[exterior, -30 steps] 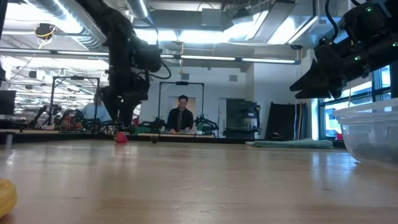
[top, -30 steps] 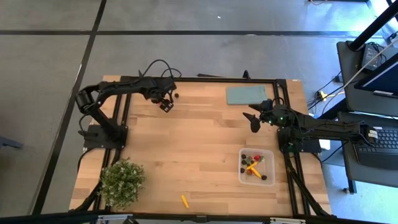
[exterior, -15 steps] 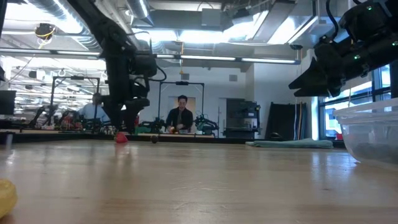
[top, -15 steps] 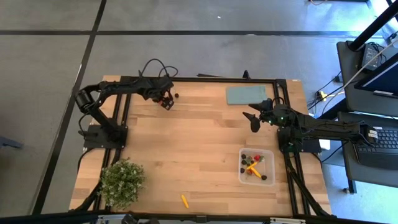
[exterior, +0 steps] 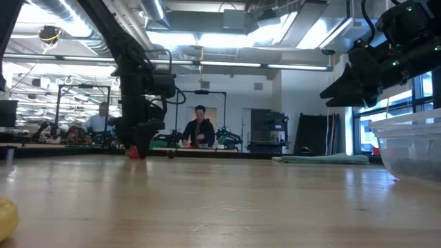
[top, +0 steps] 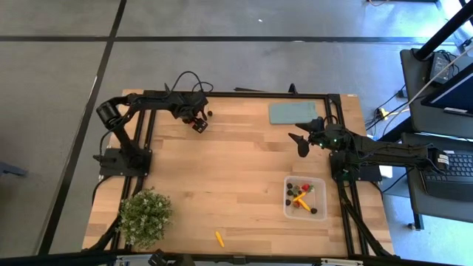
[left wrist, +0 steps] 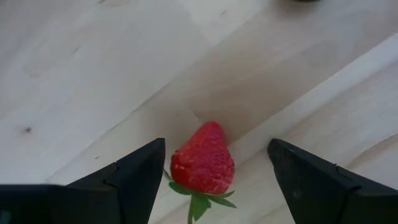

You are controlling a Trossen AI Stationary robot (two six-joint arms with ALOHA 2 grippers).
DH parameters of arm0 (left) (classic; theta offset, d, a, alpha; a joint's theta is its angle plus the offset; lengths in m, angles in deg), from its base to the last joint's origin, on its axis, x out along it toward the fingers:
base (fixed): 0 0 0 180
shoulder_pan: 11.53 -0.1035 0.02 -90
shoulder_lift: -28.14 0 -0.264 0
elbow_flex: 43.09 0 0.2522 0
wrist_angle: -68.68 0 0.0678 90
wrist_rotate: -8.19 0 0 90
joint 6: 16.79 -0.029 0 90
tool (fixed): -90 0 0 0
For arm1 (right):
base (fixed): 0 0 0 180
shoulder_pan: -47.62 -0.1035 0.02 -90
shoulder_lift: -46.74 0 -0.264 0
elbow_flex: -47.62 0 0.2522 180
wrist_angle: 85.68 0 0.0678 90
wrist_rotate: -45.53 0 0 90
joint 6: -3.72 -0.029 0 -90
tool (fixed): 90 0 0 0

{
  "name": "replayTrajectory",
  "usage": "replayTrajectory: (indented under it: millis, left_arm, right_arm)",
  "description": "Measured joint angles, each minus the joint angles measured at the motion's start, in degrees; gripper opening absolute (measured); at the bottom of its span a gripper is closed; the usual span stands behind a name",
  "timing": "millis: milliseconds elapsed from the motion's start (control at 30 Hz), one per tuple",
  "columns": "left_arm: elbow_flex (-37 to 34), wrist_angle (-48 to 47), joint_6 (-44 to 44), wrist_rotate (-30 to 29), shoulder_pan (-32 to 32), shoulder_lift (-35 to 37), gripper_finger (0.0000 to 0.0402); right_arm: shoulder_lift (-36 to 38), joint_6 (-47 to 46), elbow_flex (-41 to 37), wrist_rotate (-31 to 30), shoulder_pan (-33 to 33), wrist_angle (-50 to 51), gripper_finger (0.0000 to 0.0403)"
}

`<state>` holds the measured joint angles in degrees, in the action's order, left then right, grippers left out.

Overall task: Pick and placing Produce into tupperware
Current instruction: Put the strawberry into the container

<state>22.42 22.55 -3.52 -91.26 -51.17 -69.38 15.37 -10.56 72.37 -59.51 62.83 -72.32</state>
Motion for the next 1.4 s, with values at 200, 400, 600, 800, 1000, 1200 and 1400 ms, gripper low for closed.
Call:
replayTrajectory:
  millis: [200,400,600,800,1000,1200,1400]
  left_arm:
    - [0.1,-0.1,-0.3,1.0,0.0,-1.1,0.0286]
    - [0.1,-1.5,-0.3,1.1,0.0,-1.2,0.0286]
    - [0.1,-2.0,0.1,1.2,0.0,-1.2,0.0285]
    - [0.1,-2.3,0.3,1.6,0.0,-1.3,0.0269]
    - [0.0,-2.3,0.3,1.8,0.1,-1.3,0.0241]
    - [-0.1,-2.1,0.3,1.9,0.1,-1.3,0.0204]
    - [-0.1,-1.8,0.0,2.1,0.2,-1.3,0.0158]
  right_arm:
    - [0.0,0.0,0.0,0.0,0.0,0.0,0.0287]
    - [0.0,0.0,0.0,0.0,0.0,0.0,0.0287]
    - [0.0,0.0,0.0,0.0,0.0,0.0,0.0287]
    - [0.0,-0.1,0.0,0.0,0.0,0.0,0.0287]
    - [0.0,-0.2,0.0,0.0,0.0,0.0,0.0287]
    - [0.0,-0.2,0.0,0.0,0.0,0.0,0.0287]
    - [0.0,-0.2,0.0,0.0,0.0,0.0,0.0287]
